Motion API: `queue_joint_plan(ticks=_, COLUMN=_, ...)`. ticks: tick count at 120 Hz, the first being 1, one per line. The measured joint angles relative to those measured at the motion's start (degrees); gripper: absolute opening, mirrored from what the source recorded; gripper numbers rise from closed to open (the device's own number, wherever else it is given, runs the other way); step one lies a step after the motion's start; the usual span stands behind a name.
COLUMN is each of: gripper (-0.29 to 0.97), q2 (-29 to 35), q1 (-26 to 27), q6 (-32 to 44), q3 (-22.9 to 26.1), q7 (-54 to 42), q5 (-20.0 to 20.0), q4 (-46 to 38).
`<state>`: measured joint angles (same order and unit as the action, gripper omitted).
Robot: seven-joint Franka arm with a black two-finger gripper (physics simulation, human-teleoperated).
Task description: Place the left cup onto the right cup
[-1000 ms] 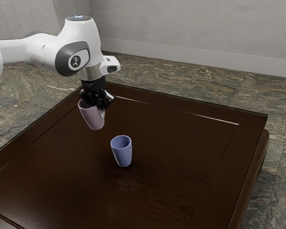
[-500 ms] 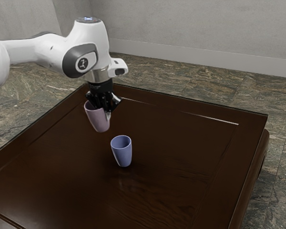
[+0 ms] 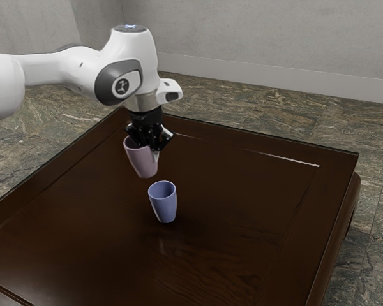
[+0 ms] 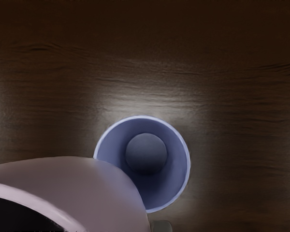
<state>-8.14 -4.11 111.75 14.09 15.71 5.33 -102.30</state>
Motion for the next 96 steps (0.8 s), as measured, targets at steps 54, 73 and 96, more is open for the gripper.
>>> queue_joint_plan(ticks=54, gripper=-0.1, q2=-3.3, q1=0.2, q6=0.1, q3=2.6, q7=2.5, q5=0.1, q4=1.6)
queue_joint_plan(ticks=73, gripper=-0.1, q2=-4.0, q1=0.2, q6=0.3, q3=2.6, q7=3.1, q5=0.3, q4=1.6)
queue_joint_plan(ticks=96, gripper=-0.1, q2=-4.8, q1=0.2, q6=0.4, q3=2.5, q7=3.6, q5=0.6, q4=1.6)
